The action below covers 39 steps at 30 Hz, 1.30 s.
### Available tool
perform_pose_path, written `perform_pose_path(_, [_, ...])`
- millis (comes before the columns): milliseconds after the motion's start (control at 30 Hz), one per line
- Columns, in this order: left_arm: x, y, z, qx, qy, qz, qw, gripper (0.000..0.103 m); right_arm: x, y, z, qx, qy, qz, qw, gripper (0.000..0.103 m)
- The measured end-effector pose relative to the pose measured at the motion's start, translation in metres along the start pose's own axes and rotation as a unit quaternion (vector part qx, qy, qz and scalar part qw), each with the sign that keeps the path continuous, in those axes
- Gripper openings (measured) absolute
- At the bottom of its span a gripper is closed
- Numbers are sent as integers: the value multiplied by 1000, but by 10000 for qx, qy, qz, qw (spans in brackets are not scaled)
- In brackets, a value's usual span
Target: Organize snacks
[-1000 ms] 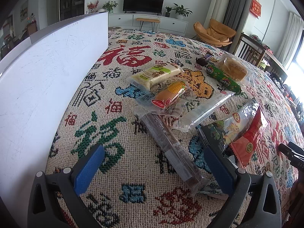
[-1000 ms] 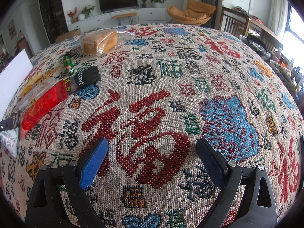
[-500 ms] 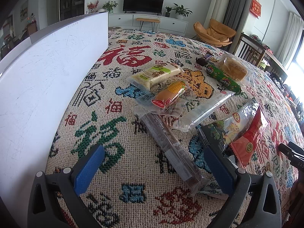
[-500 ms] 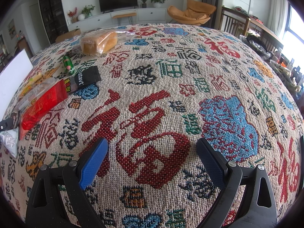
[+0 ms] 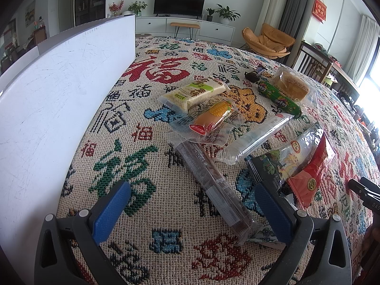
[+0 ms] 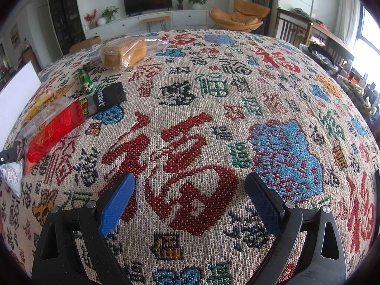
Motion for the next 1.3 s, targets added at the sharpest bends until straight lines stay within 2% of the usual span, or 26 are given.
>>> perform_pose_path(567, [0,-1,0,12,0,16,10000,103,0,0,0,-1,2,1,10000,96])
perform_pose_path(633, [-1,-3,-2,79,-3,98,9999,103,0,0,0,-1,2,1,10000,96])
perform_pose_path(700, [-1,-6,-3,307,-1,257,9992,103,0,0,0,-1,2,2,10000,96])
perform_pose_path(800, [15,-7,-9,599,304,158,9976,103,0,0,0,-1,3,2,10000,96])
perform_pose_path(833, [21,-6,-12,597,405,99,9973,103,0,0,0,-1,2,2,10000,96])
perform_pose_path(967, [22,0,-22,551,233,-138,9981,101,0,0,0,-1,3,1,10000,96])
perform_pose_path(1067, [4,1,-19,624,157,96,9979,101,0,0,0,-2,6,4,10000,96])
perform_pose_path(1167, [-3,1,-6,691,495,384,9956,100,0,0,0,-2,4,2,10000,96])
perform_pose_path(1233, [2,-3,3,850,573,238,9944,71,0,0,0,-2,5,3,10000,96])
perform_pose_path(1267, [4,0,0,688,667,243,9951,55,0,0,0,-3,7,4,10000,96])
perform_pose_path(1300, [2,-1,-2,669,579,261,9957,28,0,0,0,-4,10,7,10000,96])
Point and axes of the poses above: each gripper's, at about its wrist camera, not at the fingertips, and z roughly the way its jaws point, x to its left, y to its top, the point moved 10 cm from there along z, roughly the way its jaws point, and after that the axes turned 3 degrees about -z, right-handed, at the moved point
